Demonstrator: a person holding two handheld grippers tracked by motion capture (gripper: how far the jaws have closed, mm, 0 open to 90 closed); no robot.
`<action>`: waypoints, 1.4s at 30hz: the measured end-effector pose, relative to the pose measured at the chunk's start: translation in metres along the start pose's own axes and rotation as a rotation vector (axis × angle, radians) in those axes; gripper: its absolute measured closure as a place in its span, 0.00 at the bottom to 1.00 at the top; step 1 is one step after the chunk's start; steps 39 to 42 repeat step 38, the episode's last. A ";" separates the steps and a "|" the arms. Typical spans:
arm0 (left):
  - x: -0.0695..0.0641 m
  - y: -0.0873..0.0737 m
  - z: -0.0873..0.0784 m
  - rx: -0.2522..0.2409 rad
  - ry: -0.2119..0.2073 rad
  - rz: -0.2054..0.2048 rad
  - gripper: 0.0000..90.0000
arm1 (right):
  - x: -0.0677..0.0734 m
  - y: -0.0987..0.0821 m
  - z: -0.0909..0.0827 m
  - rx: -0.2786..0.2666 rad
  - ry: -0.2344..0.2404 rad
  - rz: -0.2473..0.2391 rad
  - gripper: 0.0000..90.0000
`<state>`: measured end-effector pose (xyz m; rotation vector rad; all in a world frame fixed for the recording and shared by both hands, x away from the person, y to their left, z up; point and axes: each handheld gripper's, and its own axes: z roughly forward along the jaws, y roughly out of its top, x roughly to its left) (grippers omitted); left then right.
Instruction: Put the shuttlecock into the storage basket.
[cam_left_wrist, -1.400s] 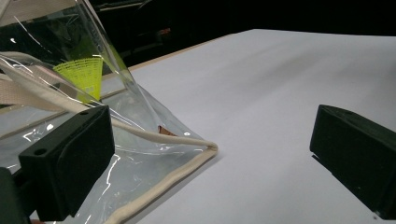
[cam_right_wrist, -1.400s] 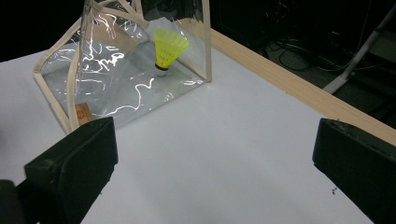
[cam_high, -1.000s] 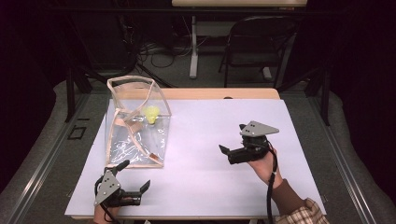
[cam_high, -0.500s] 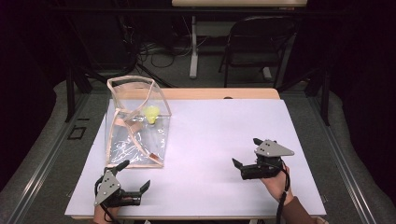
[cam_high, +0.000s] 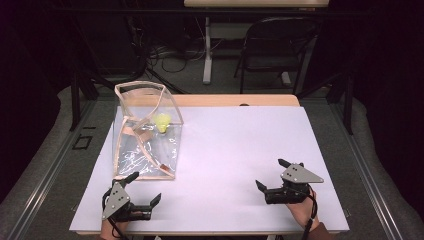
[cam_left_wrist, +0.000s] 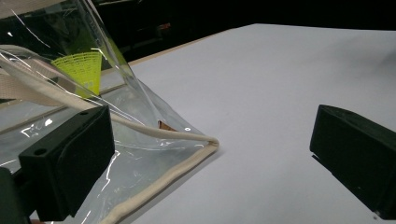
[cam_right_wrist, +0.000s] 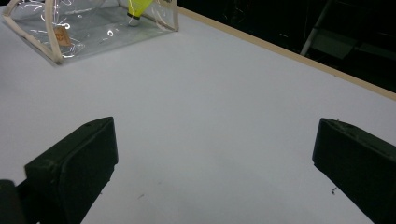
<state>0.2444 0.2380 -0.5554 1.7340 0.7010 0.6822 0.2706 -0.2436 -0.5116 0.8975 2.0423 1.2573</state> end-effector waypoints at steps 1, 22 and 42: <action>0.000 0.000 0.000 0.003 -0.001 0.004 0.00 | 0.000 -0.003 -0.002 -0.005 0.001 0.001 0.00; 0.001 -0.001 0.003 0.018 -0.001 0.004 0.00 | 0.005 -0.031 -0.025 -0.064 0.020 -0.048 0.00; 0.002 0.001 0.004 0.060 -0.020 -0.016 0.00 | 0.008 -0.042 -0.028 -0.076 0.039 -0.074 0.00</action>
